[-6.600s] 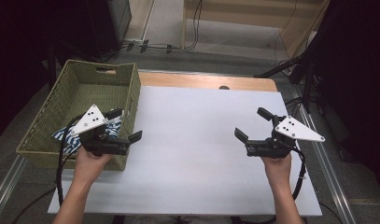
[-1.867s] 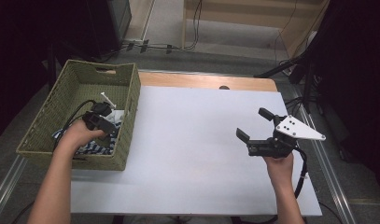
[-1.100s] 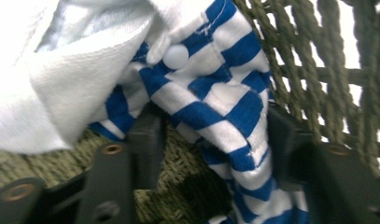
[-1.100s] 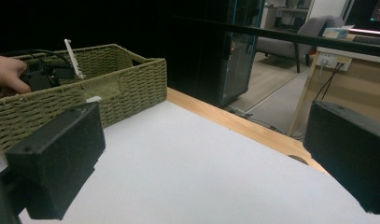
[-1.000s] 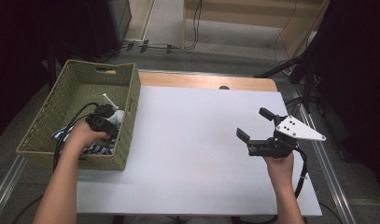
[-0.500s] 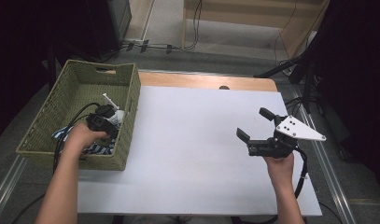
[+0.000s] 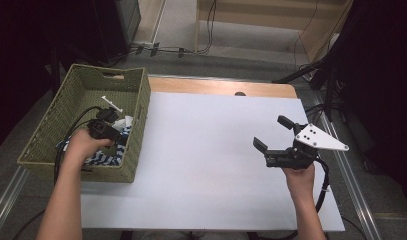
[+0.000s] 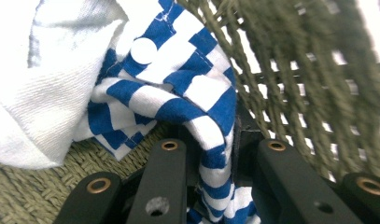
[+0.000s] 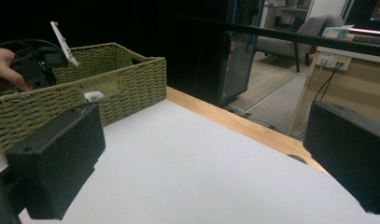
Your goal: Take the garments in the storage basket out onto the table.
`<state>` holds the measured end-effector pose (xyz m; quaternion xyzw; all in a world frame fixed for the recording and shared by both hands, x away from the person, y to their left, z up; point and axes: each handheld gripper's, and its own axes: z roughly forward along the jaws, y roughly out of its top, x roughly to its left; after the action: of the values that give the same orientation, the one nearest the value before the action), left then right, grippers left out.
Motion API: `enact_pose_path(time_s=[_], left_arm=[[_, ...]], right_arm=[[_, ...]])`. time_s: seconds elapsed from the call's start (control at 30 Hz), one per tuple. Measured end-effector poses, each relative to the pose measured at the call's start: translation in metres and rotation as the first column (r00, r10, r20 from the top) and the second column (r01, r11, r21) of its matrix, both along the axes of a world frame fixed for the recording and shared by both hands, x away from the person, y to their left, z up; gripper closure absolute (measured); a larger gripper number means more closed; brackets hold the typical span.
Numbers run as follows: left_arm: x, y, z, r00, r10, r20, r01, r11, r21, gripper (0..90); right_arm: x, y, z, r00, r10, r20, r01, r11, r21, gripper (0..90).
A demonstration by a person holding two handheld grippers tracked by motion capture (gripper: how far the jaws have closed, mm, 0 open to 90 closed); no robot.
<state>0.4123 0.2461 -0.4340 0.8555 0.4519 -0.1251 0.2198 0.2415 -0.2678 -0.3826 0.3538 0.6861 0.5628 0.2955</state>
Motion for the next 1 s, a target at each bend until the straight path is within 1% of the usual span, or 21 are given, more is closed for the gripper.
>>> enact_pose_path(time_s=[0.07, 0.1, 0.17, 0.2, 0.23, 0.27, 0.33, 0.37, 0.47, 0.53, 0.6, 0.63, 0.67, 0.7, 0.73, 0.8, 0.87, 0.9, 0.93, 0.97, 1.0], left_arm=[[-0.002, 0.003, 0.006, 0.9996, 0.003, 0.029, -0.002, 0.9994, -0.033, 79.6], [-0.002, 0.003, 0.006, 0.9996, 0.003, 0.029, -0.002, 0.9994, -0.033, 79.5], [-0.005, 0.006, 0.013, 0.9981, -0.004, 0.061, 0.008, 0.9985, -0.054, 79.5], [-0.005, 0.006, 0.013, 0.9981, -0.004, 0.061, 0.008, 0.9985, -0.054, 79.5], [-0.007, 0.007, 0.017, 0.9965, -0.017, 0.081, 0.022, 0.9981, -0.058, 79.5], [-0.007, 0.007, 0.017, 0.9965, -0.017, 0.081, 0.022, 0.9981, -0.058, 79.5], [-0.009, 0.009, 0.020, 0.9948, -0.028, 0.098, 0.035, 0.9967, -0.073, 79.4], [-0.011, 0.010, 0.022, 0.9913, -0.039, 0.126, 0.050, 0.9952, -0.084, 79.3], [-0.011, 0.011, 0.023, 0.9890, -0.056, 0.137, 0.070, 0.9928, -0.097, 79.0], [-0.011, 0.014, 0.022, 0.9893, -0.042, 0.140, 0.057, 0.9924, -0.109, 79.1], [-0.011, 0.018, 0.025, 0.9872, -0.024, 0.157, 0.047, 0.9888, -0.142, 79.6], [-0.012, 0.019, 0.028, 0.9837, -0.019, 0.179, 0.047, 0.9873, -0.152, 79.6], [-0.012, 0.019, 0.028, 0.9837, -0.019, 0.179, 0.047, 0.9873, -0.152, 79.6], [-0.014, 0.020, 0.032, 0.9782, -0.021, 0.206, 0.055, 0.9858, -0.159, 79.6], [-0.014, 0.020, 0.032, 0.9782, -0.021, 0.206, 0.055, 0.9858, -0.159, 79.6], [-0.017, 0.021, 0.037, 0.9727, -0.020, 0.231, 0.060, 0.9840, -0.168, 79.7], [-0.018, 0.021, 0.040, 0.9686, -0.023, 0.248, 0.072, 0.9796, -0.188, 79.7], [-0.020, 0.021, 0.041, 0.9641, -0.041, 0.262, 0.096, 0.9747, -0.202, 79.7], [-0.020, 0.021, 0.041, 0.9641, -0.041, 0.262, 0.096, 0.9747, -0.202, 79.7], [-0.020, 0.022, 0.041, 0.9623, -0.046, 0.268, 0.106, 0.9705, -0.216, 79.7], [-0.020, 0.023, 0.041, 0.9627, -0.043, 0.267, 0.105, 0.9693, -0.223, 79.7]], right_arm=[[0.000, 0.000, 0.000, 1.0000, 0.001, -0.001, -0.001, 1.000, 0.002, 0.0], [0.000, 0.000, 0.000, 1.0000, 0.001, -0.001, -0.001, 1.000, 0.002, 0.0], [0.000, -0.001, 0.000, 1.0000, -0.003, -0.001, 0.003, 1.000, 0.005, 0.0], [0.000, -0.001, 0.000, 1.0000, -0.003, -0.001, 0.003, 1.000, 0.005, 0.0], [0.000, -0.001, 0.000, 1.0000, -0.003, -0.002, 0.003, 1.000, 0.006, 0.0], [0.000, -0.001, 0.000, 1.0000, -0.003, -0.002, 0.003, 1.000, 0.006, 0.0], [-0.001, -0.001, 0.000, 1.0000, -0.003, -0.002, 0.003, 1.000, 0.007, 0.0], [-0.001, -0.001, 0.001, 1.0000, -0.001, 0.000, 0.001, 1.000, 0.007, 0.0], [-0.001, -0.001, 0.001, 1.0000, 0.004, 0.006, -0.005, 1.000, 0.006, 0.0], [-0.001, -0.001, 0.001, 1.0000, 0.004, 0.002, -0.004, 1.000, 0.007, 0.0], [-0.001, -0.001, 0.001, 1.0000, 0.003, 0.001, -0.003, 1.000, 0.009, 0.0], [-0.001, -0.001, 0.001, 1.0000, 0.002, 0.002, -0.002, 1.000, 0.008, 0.0], [-0.001, -0.001, 0.001, 1.0000, 0.002, 0.002, -0.002, 1.000, 0.008, 0.0], [-0.001, -0.001, 0.001, 1.0000, 0.003, 0.002, -0.003, 1.000, 0.008, 0.0], [-0.001, -0.001, 0.001, 1.0000, 0.003, 0.002, -0.003, 1.000, 0.008, 0.0], [-0.001, -0.001, 0.001, 1.0000, 0.002, 0.001, -0.002, 1.000, 0.008, 0.0], [-0.001, -0.001, 0.001, 1.0000, 0.002, 0.000, -0.002, 1.000, 0.009, 0.0], [-0.001, -0.001, 0.001, 1.0000, 0.001, 0.001, -0.001, 1.000, 0.007, 0.0], [-0.001, -0.001, 0.001, 1.0000, 0.001, 0.001, -0.001, 1.000, 0.007, 0.0], [-0.001, -0.001, 0.001, 1.0000, 0.005, 0.004, -0.005, 1.000, 0.006, 0.0], [-0.001, 0.000, 0.001, 1.0000, 0.005, 0.005, -0.005, 1.000, 0.006, 0.0]])
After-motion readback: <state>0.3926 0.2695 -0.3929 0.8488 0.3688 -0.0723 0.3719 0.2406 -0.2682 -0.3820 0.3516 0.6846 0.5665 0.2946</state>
